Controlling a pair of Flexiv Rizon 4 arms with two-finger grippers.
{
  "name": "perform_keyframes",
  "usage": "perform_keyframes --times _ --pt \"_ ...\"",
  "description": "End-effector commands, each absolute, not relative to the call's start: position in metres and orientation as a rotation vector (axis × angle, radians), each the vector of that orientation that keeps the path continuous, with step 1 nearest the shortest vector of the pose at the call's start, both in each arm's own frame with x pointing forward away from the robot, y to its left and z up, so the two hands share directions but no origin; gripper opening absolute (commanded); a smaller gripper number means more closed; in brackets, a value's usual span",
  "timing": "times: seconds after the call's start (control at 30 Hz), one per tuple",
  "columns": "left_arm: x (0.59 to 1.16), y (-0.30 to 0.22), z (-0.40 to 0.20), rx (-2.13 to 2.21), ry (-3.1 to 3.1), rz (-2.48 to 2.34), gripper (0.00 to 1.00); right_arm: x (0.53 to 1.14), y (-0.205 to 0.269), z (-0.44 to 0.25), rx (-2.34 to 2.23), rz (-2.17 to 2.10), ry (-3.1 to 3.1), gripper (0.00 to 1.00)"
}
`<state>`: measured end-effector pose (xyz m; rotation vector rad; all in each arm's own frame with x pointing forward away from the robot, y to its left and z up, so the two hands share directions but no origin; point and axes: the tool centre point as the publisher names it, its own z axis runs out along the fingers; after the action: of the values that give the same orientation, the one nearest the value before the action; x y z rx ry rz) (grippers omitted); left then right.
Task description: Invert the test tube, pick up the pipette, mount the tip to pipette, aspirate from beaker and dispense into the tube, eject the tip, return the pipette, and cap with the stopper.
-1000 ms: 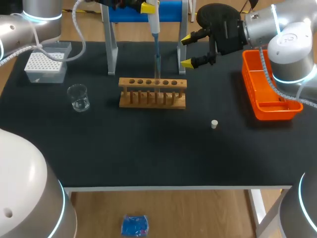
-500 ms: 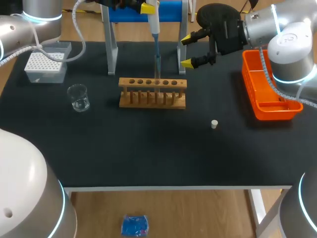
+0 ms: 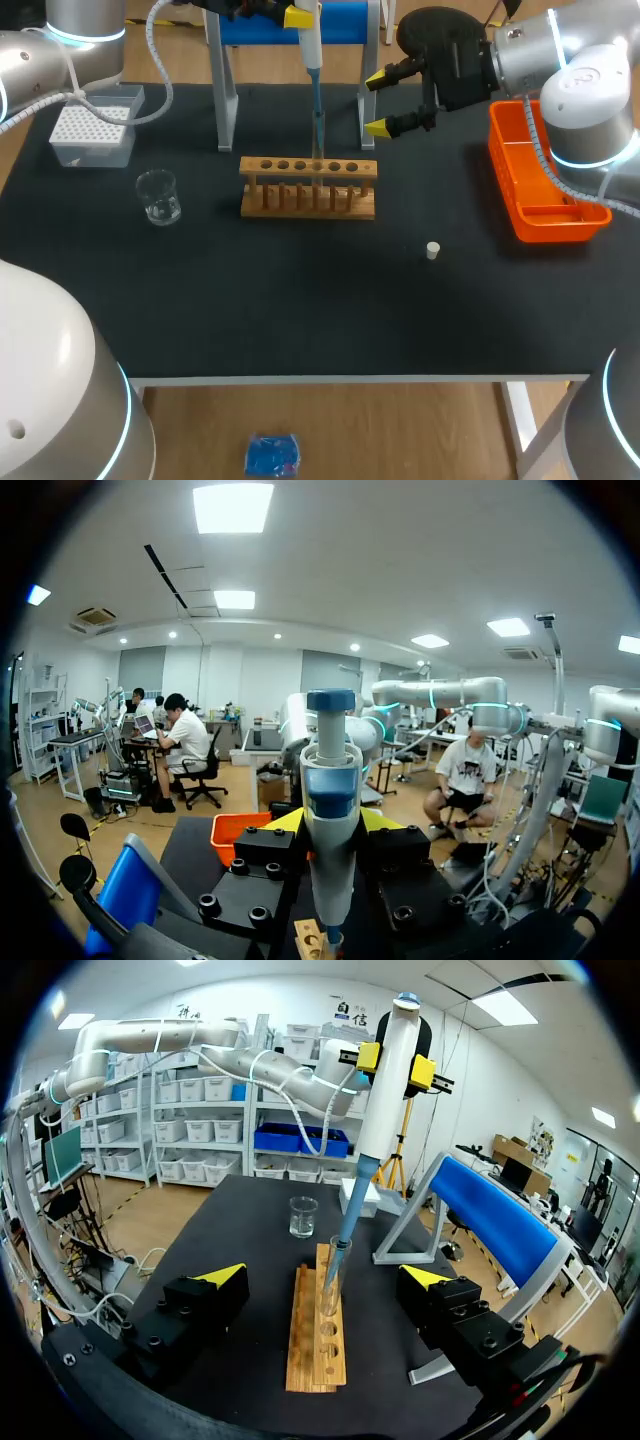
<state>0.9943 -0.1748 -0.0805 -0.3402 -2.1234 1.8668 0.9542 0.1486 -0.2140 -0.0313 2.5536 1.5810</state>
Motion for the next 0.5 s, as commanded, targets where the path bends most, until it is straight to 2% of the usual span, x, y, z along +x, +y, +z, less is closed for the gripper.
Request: perform_keyframes --times 0.03,0.33,0.5 --pt "0.996 -0.175 -0.080 -0.344 -2.122 1.864 0.00 0.954 0.148 -0.214 -0.033 1.583 2.552 1.00" --pt "0.996 -0.175 -0.080 -0.344 -2.122 1.864 0.00 0.973 0.115 -0.103 -0.197 1.311 2.534 1.00" --pt "0.996 -0.175 -0.080 -0.344 -2.122 1.864 0.00 0.985 0.098 -0.031 -0.080 1.230 2.493 1.00"
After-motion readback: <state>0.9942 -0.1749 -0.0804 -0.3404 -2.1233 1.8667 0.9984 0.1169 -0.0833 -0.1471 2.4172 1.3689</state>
